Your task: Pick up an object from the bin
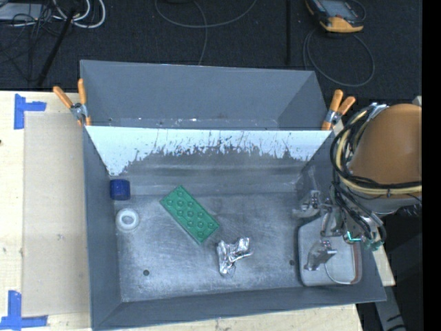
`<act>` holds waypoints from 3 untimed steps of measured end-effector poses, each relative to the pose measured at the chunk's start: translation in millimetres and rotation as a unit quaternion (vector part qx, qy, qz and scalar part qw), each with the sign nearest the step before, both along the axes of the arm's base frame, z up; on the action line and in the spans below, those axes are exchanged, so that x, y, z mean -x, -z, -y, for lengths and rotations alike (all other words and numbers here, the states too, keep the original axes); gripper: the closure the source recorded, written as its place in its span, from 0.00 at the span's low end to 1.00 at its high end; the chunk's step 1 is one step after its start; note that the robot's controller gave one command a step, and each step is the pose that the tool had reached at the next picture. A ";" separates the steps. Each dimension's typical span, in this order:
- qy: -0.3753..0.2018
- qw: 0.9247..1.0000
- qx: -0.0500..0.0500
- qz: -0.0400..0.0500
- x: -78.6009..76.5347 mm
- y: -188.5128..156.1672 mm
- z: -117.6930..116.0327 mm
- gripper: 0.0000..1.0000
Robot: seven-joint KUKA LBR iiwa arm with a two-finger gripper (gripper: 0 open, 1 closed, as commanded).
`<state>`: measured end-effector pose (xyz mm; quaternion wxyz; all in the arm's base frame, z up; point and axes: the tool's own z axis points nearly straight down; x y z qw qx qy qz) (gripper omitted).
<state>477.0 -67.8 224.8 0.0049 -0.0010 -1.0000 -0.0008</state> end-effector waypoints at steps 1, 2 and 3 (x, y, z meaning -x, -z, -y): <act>0.076 0.997 0.001 0.000 -17.4 141.2 26.1 0.00; -0.008 1.000 -0.001 0.005 -39.5 141.5 -90.0 0.00; -0.007 1.000 0.001 0.004 -39.3 141.1 -86.1 1.00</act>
Offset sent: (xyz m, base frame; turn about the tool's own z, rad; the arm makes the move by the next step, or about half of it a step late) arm 0.0194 -0.0269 -0.1365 0.1521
